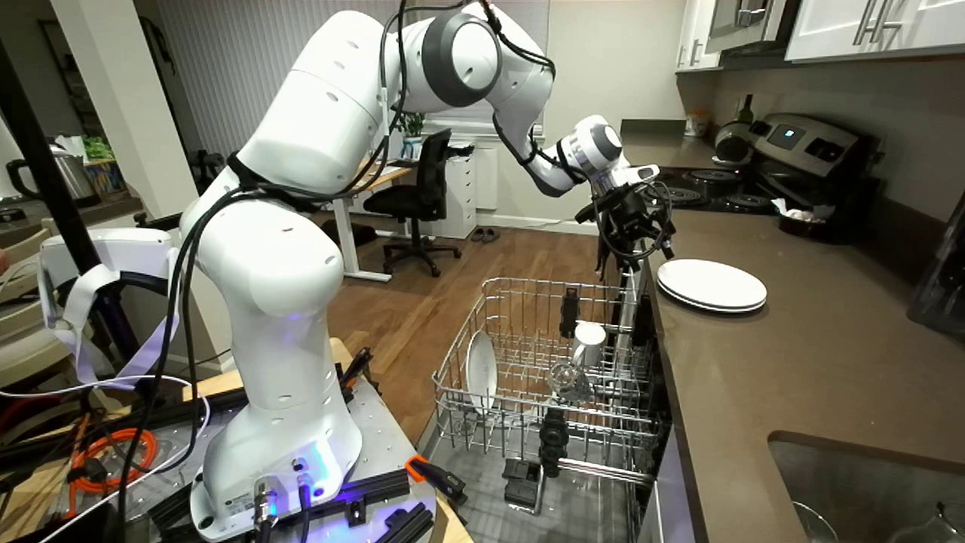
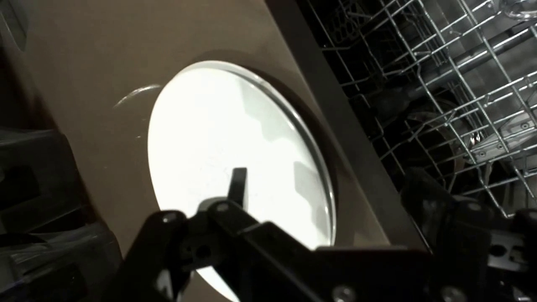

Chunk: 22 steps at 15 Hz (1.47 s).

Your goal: Remove one white plate from the countertop and place it on the left side of the dishwasher rack

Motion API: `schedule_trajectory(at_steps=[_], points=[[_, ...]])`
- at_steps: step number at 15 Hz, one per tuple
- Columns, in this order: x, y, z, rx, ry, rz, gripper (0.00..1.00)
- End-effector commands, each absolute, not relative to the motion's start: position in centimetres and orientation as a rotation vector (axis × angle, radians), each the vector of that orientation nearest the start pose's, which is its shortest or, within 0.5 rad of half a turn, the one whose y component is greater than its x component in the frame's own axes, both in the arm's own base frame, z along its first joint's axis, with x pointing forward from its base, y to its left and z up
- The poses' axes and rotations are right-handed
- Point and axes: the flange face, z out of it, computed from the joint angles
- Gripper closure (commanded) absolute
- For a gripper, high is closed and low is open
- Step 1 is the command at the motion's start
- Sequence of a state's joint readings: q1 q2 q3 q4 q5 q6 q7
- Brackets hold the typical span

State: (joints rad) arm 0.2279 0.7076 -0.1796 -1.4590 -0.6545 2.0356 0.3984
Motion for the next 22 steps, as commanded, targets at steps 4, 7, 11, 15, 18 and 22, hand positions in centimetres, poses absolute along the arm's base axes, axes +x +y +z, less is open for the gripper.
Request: schedule_trajectory(at_steps=[4,7,11,15,18,22], points=[[72.8,2.7,25.4,2.395,0.084,0.022,0.41],[73.3,2.3,25.7,2.378,0.083,0.038,0.39],[73.8,2.0,26.9,2.368,0.08,0.059,0.3],[74.1,1.9,27.4,2.382,0.08,0.069,0.46],[74.2,1.8,27.2,2.388,0.082,0.066,0.7],[74.3,1.7,26.8,2.393,0.086,0.06,0.89]])
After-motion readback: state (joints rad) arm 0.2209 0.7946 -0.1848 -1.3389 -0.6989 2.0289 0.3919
